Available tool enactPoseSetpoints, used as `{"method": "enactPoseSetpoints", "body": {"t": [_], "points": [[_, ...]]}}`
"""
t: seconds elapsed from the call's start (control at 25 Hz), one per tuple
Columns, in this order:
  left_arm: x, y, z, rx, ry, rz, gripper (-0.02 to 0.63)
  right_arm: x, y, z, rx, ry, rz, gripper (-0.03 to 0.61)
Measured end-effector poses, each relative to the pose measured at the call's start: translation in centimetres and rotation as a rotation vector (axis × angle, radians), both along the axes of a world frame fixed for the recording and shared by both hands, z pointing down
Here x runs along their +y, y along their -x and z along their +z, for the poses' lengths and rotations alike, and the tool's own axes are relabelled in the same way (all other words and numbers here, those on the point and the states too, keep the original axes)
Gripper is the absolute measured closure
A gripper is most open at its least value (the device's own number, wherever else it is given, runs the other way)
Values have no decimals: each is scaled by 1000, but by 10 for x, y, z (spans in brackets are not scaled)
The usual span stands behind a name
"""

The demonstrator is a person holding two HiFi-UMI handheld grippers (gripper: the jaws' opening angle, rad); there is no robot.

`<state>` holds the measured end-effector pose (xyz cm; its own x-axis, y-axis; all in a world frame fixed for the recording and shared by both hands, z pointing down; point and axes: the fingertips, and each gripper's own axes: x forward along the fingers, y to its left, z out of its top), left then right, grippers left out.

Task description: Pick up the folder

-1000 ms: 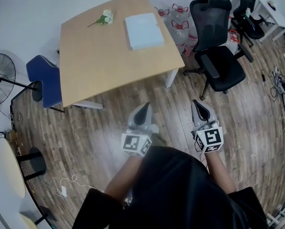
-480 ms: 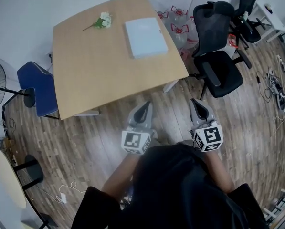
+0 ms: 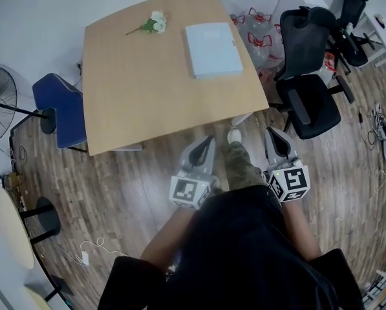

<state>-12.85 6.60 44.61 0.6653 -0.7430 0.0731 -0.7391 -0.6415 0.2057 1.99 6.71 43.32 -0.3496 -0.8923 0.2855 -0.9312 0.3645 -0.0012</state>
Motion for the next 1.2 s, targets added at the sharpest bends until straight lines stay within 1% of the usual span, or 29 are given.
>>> {"method": "enactPoseSetpoints", "body": {"t": [0.12,0.24,0.4,0.56,0.76,1.0,1.2], "points": [[-16,-1,-3,-23,-29,-16,612,-25,3,5,-23,-5,-46,578],[-43,-3,0,-34,-8,-57,612,-58,0,12,-45,-10,-78,578],[-95,-9,1,-44,6,-116,612,-117,-15,22,-51,15,-96,578],[-153,-21,7,-47,60,-148,612,-180,-38,28,-57,48,-98,578],[-212,-36,15,-54,95,-193,612,-235,-65,40,-70,88,-115,578],[-265,-55,32,-47,157,-268,612,-296,-90,66,-86,151,-175,577],[-302,-61,55,-67,205,-343,612,-340,-104,92,-94,159,-219,578]]}}
